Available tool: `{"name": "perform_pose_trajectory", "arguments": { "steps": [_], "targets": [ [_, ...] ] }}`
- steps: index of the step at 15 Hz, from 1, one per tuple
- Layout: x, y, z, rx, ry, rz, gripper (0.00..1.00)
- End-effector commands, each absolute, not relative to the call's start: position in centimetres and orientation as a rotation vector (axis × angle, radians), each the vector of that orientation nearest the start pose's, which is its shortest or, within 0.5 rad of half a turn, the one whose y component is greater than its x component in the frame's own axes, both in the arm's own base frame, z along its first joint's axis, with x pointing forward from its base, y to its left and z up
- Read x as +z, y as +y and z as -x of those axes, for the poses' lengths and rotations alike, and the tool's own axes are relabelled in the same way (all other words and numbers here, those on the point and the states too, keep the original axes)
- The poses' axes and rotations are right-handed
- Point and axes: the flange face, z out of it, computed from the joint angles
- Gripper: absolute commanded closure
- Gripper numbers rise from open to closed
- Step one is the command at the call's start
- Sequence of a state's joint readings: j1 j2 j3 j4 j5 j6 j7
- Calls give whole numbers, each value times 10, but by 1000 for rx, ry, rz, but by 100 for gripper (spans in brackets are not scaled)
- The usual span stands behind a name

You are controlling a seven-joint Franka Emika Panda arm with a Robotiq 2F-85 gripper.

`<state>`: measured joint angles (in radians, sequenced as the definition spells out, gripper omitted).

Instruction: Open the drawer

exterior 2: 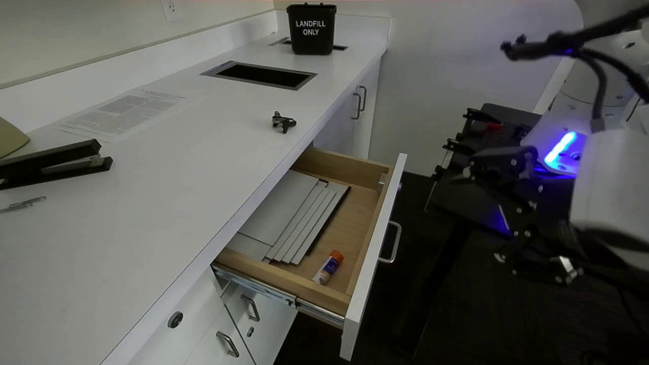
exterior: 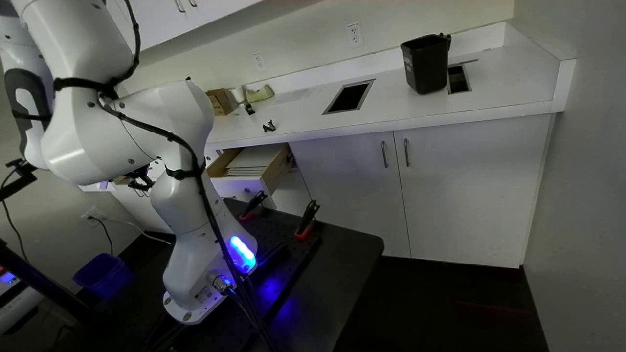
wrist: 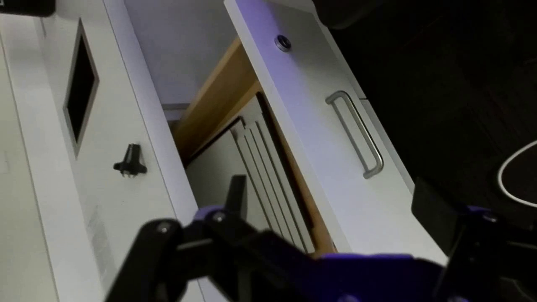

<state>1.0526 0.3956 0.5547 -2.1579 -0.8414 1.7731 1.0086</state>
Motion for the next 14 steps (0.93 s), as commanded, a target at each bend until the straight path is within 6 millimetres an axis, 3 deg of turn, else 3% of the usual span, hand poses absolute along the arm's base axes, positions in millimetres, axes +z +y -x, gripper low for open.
{"name": "perform_pose_trajectory", "arguments": {
  "steps": [1,3,4,6,14],
  "targets": [
    [257,452,-55,439,1187,-2004,0],
    [270,439,-65,452,1194,-1949,0],
    [252,462,-56,446,1189,-1988,0],
    [258,459,-59,458,1184,-1987,0],
    [249,460,-56,441,1192,-1981,0]
  ]
}}
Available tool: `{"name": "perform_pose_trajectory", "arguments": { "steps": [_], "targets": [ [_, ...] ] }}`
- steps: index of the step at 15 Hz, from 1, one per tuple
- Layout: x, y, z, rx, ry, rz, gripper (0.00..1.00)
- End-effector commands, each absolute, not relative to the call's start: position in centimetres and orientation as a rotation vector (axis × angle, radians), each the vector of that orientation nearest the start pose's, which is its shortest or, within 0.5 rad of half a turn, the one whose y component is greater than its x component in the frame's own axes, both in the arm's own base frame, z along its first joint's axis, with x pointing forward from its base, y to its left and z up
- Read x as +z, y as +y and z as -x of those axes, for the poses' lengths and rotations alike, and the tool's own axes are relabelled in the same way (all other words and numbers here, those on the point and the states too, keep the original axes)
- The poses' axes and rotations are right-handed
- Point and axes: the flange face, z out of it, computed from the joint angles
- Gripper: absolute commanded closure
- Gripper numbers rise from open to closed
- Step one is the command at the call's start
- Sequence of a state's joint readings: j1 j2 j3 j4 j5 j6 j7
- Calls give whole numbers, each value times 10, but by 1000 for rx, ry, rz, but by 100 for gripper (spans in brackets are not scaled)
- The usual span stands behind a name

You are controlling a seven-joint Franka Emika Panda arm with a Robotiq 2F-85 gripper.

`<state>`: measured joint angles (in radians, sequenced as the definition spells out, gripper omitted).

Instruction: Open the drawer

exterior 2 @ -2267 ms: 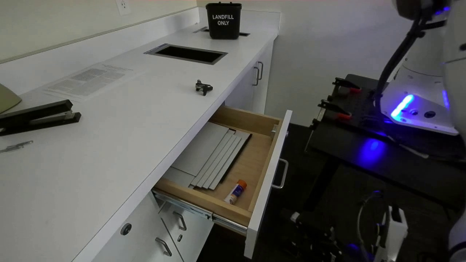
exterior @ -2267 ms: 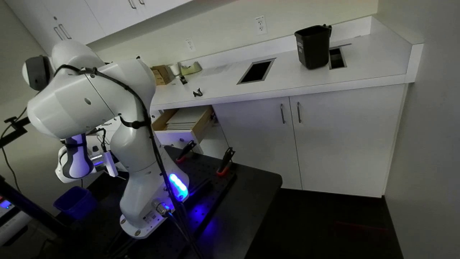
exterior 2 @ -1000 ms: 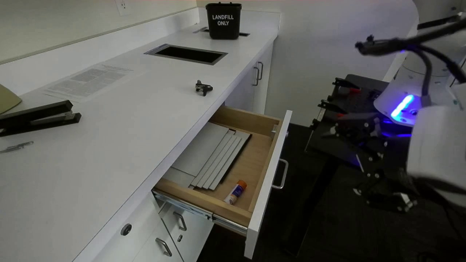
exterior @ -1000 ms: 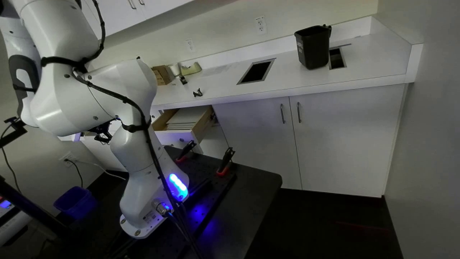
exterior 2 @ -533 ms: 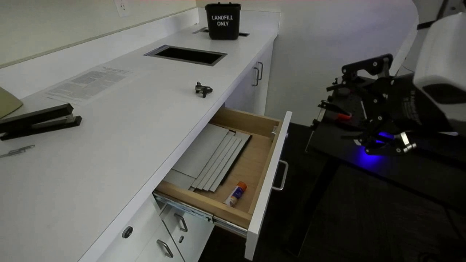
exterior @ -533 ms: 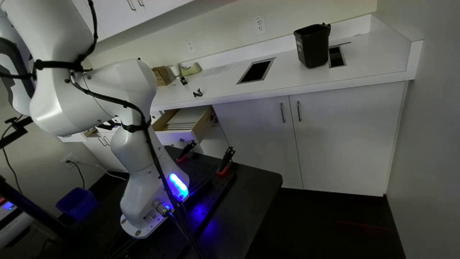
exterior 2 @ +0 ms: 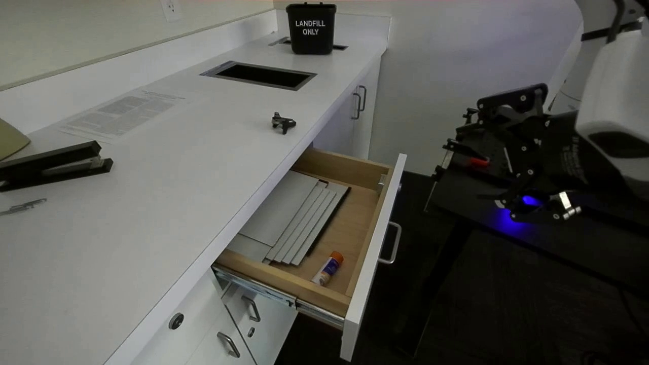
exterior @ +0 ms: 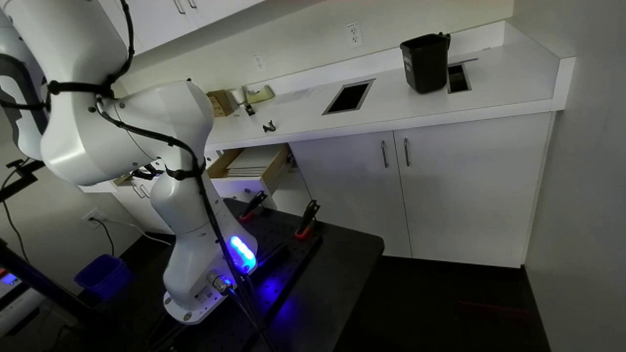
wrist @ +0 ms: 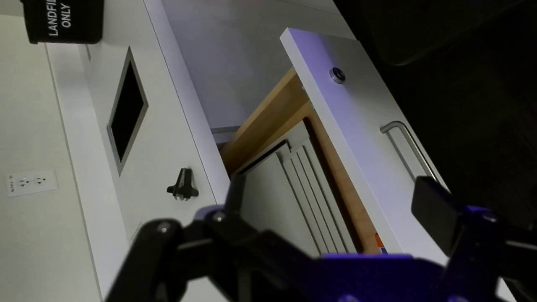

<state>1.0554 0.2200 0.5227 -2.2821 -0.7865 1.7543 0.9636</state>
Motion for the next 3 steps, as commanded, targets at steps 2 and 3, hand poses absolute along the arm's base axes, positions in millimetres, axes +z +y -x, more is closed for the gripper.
{"name": "perform_pose_trajectory", "arguments": {
  "steps": [2,3],
  "targets": [
    [249,460,-56,440,1192,-1981,0],
    [249,460,-56,440,1192,-1981,0]
  ]
}}
